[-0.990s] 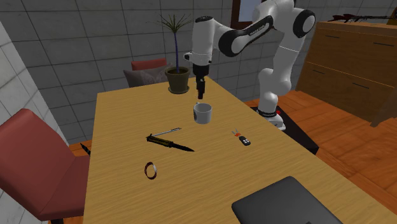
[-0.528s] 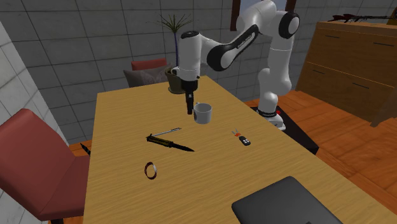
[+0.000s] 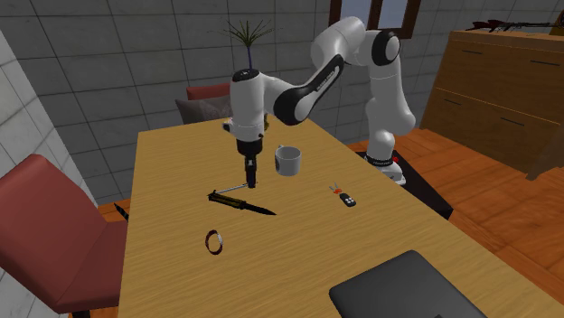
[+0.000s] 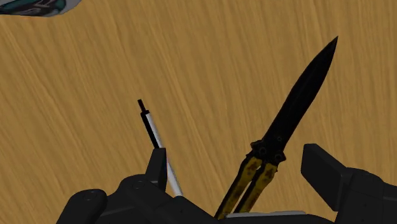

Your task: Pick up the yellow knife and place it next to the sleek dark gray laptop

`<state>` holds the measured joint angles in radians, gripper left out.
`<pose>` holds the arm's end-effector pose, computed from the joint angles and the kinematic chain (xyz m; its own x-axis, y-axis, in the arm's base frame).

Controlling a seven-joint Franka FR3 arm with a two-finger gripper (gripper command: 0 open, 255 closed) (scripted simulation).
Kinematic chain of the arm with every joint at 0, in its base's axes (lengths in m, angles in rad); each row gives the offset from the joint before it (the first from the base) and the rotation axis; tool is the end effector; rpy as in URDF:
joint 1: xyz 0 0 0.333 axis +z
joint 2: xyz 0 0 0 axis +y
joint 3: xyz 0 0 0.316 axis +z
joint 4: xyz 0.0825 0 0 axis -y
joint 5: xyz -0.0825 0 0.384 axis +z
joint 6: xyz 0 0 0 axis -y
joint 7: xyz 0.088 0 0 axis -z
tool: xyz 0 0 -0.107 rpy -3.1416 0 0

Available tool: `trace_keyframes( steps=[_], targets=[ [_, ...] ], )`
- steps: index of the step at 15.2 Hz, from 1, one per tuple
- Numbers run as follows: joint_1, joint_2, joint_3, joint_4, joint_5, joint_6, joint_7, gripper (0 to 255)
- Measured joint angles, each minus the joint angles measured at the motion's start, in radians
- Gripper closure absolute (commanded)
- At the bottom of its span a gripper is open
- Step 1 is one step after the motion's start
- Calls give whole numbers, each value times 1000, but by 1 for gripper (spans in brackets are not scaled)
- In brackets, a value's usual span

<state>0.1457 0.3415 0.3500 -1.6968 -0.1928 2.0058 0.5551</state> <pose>0.5841 0.2794 0.4056 0.9997 0.0054 0.0218 0.0042 -0.9984 0.0557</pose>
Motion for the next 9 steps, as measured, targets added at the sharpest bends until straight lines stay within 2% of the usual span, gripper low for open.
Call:
trace_keyframes(
  steps=[4, 9],
  targets=[
    [54, 161, -7, 177, -41, -28, 36, 0],
    [69, 217, -14, 190, -58, 11, 51, 0]
  ],
)
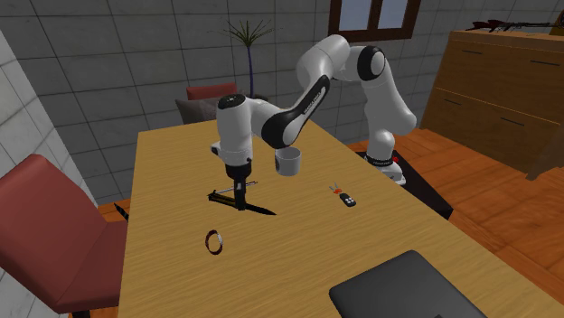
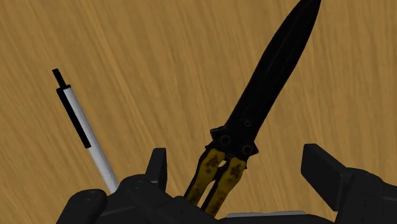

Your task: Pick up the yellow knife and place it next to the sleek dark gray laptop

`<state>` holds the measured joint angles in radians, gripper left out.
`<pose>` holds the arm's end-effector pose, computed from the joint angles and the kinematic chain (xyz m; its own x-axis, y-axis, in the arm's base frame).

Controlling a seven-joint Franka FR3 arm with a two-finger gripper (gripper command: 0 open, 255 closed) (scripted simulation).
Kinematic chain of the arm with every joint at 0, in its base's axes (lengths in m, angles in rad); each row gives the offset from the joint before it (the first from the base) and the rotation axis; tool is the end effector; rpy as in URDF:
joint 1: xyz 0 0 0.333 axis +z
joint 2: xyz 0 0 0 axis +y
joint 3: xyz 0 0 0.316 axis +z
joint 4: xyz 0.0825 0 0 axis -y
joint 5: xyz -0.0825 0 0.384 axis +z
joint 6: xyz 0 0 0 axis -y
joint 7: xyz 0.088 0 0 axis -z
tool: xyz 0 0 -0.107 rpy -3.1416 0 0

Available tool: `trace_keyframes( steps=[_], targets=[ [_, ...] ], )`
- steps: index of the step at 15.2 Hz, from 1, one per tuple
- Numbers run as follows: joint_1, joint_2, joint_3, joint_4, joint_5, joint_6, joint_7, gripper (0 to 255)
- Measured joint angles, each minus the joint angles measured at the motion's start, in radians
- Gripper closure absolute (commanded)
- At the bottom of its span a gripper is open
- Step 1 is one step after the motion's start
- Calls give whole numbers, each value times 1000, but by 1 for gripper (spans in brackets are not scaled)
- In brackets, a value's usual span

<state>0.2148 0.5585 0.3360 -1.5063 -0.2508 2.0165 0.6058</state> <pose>0.6204 0.3202 0.3532 0.9998 0.0094 0.0150 0.0086 -0.9988 0.0490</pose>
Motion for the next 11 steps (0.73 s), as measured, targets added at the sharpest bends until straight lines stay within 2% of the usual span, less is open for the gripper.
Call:
trace_keyframes(
  steps=[3, 10, 11],
  targets=[
    [0, 17, -4, -13, -7, 30, 3, 0],
    [1, 23, -6, -14, -9, 37, 4, 0],
    [1, 23, -6, -14, -9, 37, 4, 255]
  ],
)
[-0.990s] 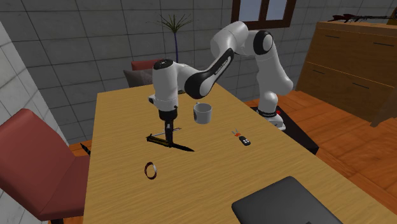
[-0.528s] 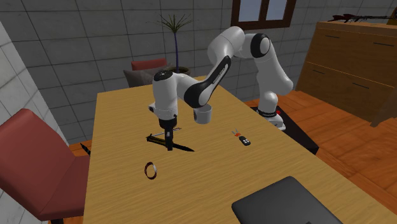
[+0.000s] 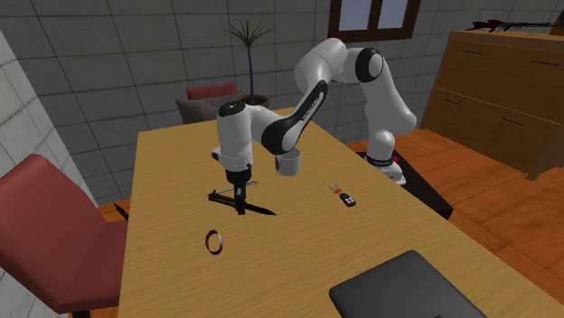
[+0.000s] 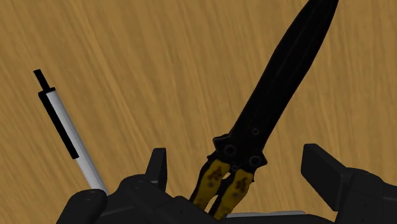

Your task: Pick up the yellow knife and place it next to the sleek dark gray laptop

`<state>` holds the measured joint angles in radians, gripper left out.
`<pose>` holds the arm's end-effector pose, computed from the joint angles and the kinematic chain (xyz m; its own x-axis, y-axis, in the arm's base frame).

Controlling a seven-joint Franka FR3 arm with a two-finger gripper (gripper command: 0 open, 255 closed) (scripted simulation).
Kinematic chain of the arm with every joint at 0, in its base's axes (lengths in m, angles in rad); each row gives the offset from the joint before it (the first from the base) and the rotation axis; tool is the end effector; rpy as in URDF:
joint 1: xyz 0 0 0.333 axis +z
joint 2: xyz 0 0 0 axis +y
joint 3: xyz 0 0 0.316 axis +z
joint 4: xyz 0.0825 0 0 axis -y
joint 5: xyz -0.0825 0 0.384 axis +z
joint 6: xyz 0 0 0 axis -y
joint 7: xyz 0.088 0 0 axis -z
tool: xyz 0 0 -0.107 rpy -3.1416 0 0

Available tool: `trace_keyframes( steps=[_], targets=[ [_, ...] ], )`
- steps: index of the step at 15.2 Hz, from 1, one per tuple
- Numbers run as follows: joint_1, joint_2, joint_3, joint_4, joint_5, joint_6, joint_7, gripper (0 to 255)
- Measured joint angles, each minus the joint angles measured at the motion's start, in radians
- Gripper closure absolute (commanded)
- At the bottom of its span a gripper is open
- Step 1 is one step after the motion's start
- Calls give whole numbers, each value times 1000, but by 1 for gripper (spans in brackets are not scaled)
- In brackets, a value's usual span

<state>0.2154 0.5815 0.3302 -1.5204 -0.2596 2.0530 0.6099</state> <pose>0.6222 0.3192 0.3339 0.9998 0.0093 0.0153 0.0085 -0.9988 0.0489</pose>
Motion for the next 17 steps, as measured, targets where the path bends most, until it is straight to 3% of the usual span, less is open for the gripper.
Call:
trace_keyframes(
  steps=[10, 17],
  targets=[
    [0, 0, 0, 0, 0, 0, 0, 255],
    [-2, -29, 7, 36, 13, -64, -11, 255]
  ],
)
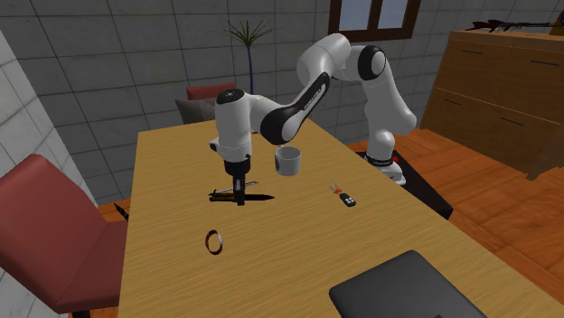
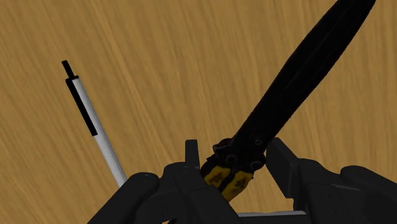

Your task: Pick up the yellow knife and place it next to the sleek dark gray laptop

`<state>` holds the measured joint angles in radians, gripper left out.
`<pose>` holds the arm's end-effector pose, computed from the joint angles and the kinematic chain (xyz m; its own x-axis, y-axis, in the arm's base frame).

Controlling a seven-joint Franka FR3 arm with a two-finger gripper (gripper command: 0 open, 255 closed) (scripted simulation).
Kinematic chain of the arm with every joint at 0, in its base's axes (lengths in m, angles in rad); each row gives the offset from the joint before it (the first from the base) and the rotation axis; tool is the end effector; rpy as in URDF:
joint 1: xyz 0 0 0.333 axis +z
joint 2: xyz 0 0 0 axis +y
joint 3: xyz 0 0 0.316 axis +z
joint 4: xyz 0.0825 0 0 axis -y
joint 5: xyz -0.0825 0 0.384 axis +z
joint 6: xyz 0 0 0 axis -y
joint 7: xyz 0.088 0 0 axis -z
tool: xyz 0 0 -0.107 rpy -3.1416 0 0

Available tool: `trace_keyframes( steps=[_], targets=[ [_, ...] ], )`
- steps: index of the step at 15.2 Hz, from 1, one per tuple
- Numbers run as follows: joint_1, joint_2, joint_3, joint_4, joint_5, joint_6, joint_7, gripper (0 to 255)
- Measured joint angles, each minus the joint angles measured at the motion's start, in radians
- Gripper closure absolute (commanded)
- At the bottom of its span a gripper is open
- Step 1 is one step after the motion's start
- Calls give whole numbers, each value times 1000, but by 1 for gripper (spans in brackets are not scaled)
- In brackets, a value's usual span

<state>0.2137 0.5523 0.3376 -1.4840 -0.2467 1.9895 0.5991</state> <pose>0.6225 0.3193 0.3655 0.9998 0.0093 0.0156 0.0086 -0.9988 0.0488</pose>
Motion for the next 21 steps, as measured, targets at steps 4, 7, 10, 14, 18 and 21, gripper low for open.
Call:
trace_keyframes(
  steps=[4, 7, 10, 14, 18, 21],
  targets=[
    [1, -16, 4, 29, 7, -44, -6, 255],
    [1, -27, 7, 54, 13, -79, -11, 255],
    [3, -38, 10, 78, 17, -113, -14, 255],
    [7, -109, 26, -17, 32, -90, 15, 255],
    [18, -221, 54, -176, 60, -43, 67, 255],
    [34, -287, 76, -274, 79, -10, 109, 255]
  ],
)
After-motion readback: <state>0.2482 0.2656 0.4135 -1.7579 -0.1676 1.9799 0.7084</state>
